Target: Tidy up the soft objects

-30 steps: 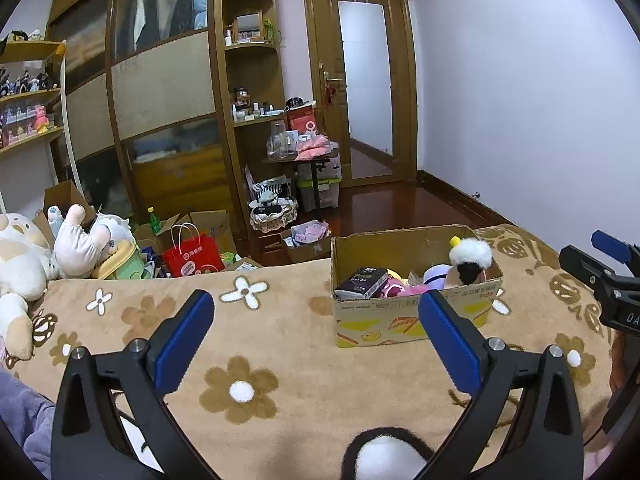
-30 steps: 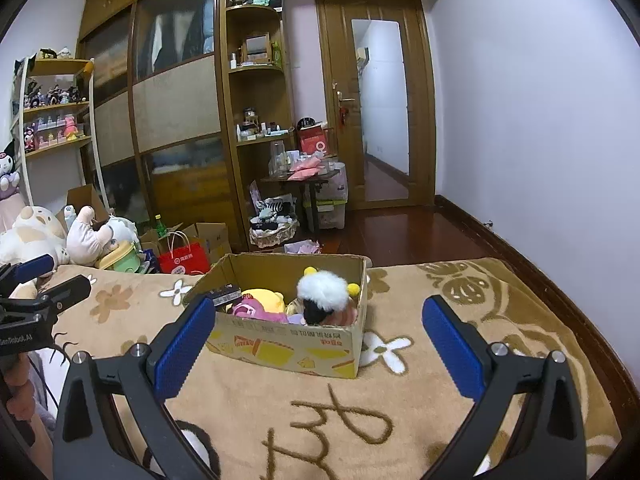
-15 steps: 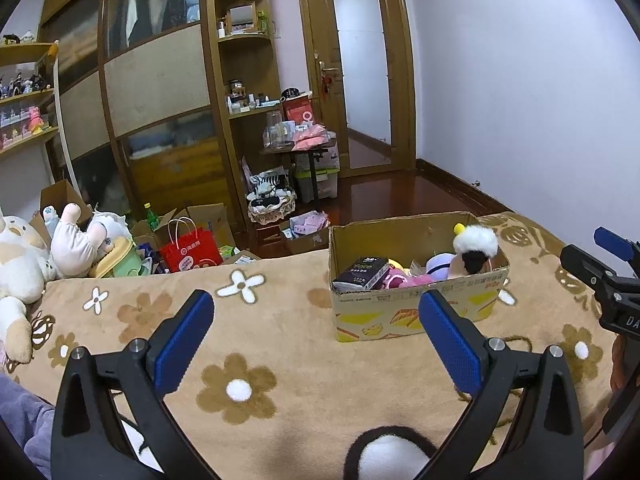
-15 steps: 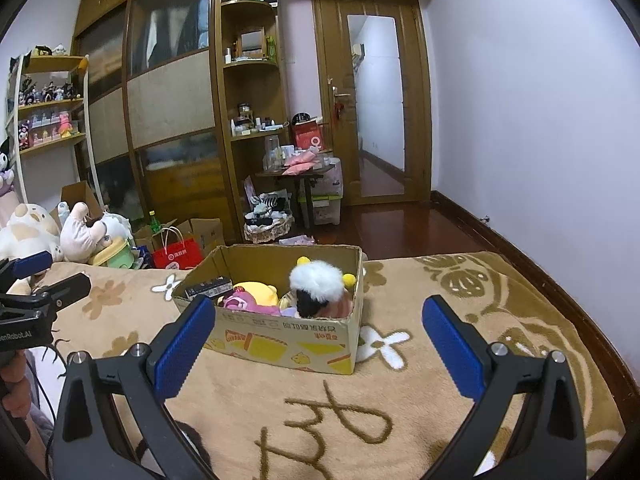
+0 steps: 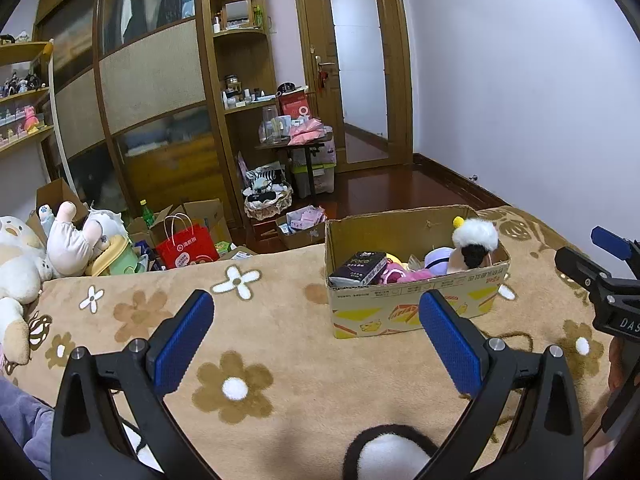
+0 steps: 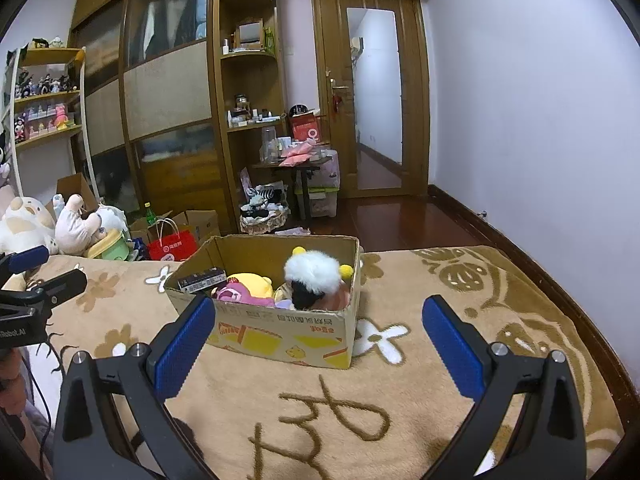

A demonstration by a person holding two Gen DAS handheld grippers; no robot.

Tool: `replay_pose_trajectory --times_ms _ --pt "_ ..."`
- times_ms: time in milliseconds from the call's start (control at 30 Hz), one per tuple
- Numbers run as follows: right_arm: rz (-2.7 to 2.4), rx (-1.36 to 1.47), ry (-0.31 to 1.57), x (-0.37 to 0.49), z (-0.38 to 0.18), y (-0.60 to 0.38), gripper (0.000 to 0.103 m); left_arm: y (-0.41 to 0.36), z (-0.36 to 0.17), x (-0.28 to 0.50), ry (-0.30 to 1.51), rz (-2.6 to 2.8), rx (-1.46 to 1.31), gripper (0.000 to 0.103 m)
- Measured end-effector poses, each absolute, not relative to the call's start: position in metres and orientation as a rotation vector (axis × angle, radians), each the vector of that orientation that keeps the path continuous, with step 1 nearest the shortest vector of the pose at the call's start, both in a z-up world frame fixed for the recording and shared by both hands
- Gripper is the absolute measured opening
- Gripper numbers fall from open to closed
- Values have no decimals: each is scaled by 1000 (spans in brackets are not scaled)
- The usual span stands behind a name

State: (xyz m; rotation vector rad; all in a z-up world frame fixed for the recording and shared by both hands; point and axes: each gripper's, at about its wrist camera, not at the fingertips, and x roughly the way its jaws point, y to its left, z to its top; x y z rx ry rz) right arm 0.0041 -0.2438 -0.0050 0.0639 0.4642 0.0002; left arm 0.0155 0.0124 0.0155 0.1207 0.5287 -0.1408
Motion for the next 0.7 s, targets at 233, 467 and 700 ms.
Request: replay_pose_trajectory --times_ms 233,467,700 --pt "2 54 475 5 -8 -240 103 15 15 16 520 -133 122 101" --pt "3 54 475 5 -7 -240 103 17 15 17 527 -130 110 101" --pt "4 42 484 5 -11 -235 103 17 15 17 533 -131 103 101"
